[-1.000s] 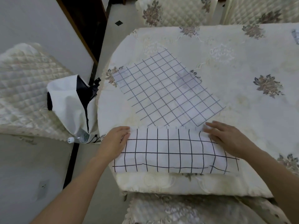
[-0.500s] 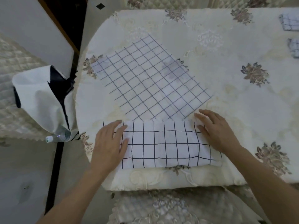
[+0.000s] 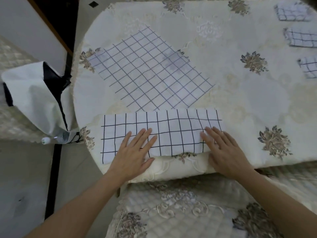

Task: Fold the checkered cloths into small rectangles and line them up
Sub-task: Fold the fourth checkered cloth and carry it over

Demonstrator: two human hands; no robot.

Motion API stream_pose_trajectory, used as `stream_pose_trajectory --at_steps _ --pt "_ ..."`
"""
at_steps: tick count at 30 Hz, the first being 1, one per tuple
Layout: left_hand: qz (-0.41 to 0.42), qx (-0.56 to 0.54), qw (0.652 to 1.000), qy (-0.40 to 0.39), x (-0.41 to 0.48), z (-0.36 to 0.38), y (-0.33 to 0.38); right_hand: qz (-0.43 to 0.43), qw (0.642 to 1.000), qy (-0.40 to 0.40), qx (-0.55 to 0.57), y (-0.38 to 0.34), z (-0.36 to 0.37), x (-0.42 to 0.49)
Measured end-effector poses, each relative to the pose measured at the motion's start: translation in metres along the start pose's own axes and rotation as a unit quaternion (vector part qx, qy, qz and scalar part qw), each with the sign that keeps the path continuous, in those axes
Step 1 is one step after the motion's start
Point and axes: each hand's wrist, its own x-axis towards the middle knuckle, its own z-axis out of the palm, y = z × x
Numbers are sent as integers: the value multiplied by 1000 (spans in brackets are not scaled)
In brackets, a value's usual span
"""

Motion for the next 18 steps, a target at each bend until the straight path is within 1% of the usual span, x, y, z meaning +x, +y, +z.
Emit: stream_pose_trajectory --at_steps 5,8,11,14,16,18 --pt "9 15 1000 0 -1 6 2 29 998 36 -44 -3 8 3" --pt "4 26 1000 1 -1 7 3 35 997 35 -66 -3 13 0" --pt "-2 35 999 1 -3 7 3 36 996 13 -76 5 13 -9" --pt "-2 35 999 -6 -6 6 3 45 996 -32 -68 11 8 -16" --pt "-9 22 1000 -4 -9 5 5 67 995 -52 -50 7 4 -19" --pt "-27 2 1000 4 -11 3 8 94 994 -54 -10 -7 -3 -17"
